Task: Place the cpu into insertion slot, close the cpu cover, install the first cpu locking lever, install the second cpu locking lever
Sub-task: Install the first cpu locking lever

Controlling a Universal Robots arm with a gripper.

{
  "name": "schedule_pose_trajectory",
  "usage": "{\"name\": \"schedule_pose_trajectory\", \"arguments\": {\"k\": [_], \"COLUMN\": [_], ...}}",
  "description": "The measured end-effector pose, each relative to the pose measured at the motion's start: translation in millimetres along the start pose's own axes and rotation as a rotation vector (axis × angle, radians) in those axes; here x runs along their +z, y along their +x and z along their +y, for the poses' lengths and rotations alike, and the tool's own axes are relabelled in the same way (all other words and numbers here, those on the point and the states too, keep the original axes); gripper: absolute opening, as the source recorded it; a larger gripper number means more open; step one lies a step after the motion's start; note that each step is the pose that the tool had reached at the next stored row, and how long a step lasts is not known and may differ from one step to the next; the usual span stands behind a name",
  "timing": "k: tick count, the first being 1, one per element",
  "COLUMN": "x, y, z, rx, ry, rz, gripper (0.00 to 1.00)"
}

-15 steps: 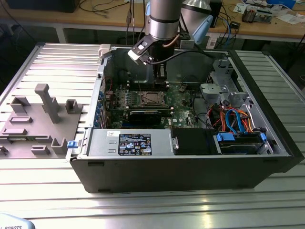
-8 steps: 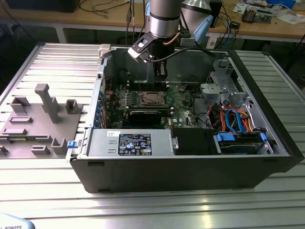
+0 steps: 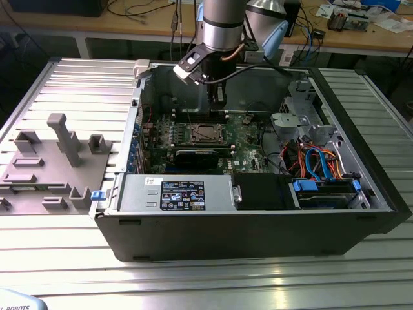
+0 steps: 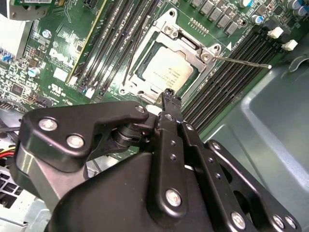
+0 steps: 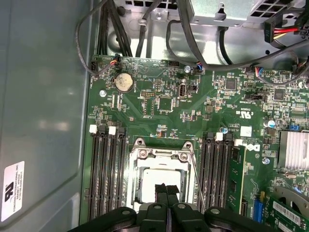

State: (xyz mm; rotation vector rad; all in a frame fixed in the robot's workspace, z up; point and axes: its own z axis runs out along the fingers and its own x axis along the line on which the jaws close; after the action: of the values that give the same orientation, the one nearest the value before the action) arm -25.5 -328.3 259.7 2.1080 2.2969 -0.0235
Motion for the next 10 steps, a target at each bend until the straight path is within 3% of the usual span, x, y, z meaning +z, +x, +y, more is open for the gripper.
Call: {"name": "schedule_pose_trajectory", "arguments": {"k": [10], "x": [0.0], "y": [0.0], "z": [0.0], "rx": [-0.085], "ry": [-0.0024], "rz": [0.0003], "gripper": [0.11]}}
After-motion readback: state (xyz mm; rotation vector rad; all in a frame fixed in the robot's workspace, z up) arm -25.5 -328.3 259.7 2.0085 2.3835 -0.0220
